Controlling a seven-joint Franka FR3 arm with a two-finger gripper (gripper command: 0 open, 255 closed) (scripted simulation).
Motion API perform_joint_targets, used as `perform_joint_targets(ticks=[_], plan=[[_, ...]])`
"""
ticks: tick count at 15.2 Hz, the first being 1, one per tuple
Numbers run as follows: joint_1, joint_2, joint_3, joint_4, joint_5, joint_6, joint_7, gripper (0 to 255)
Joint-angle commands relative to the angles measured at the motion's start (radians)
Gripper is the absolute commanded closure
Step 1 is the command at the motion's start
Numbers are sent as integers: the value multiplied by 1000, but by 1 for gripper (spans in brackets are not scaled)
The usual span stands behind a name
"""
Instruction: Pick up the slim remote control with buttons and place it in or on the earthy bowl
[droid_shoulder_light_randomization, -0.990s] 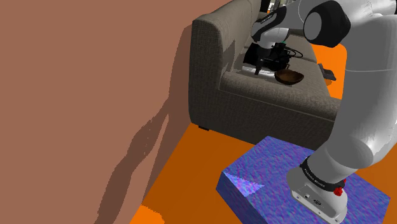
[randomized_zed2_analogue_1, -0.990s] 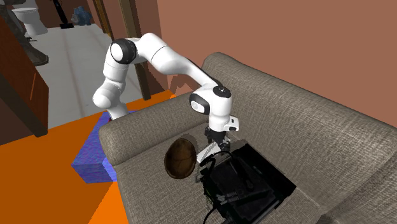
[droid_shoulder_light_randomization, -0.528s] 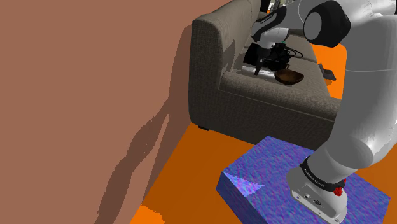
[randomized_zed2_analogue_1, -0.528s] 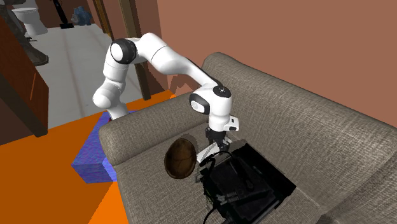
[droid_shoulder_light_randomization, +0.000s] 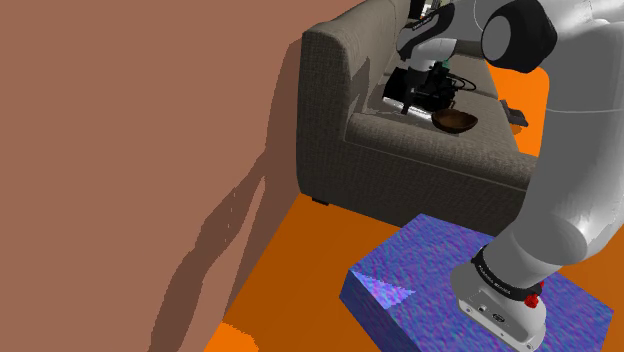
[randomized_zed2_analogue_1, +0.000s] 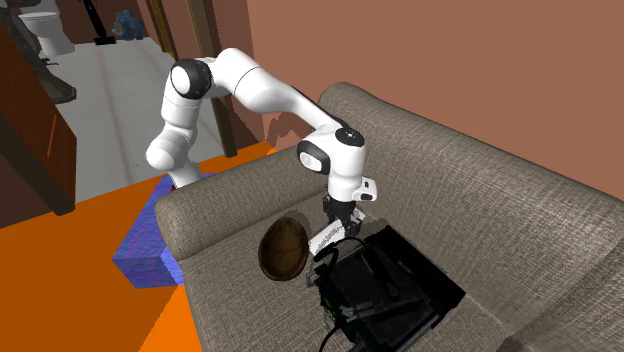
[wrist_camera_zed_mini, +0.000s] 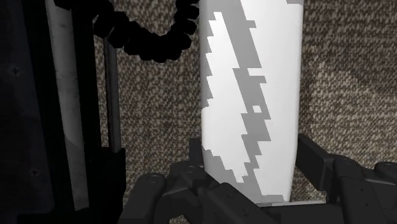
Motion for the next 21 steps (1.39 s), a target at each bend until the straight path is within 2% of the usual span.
perform_joint_targets(ticks=[1,21], plan=[[3,-14,-4,11,-8,-19,4,255],[7,-89,-30,168,-59,-240,41,255]])
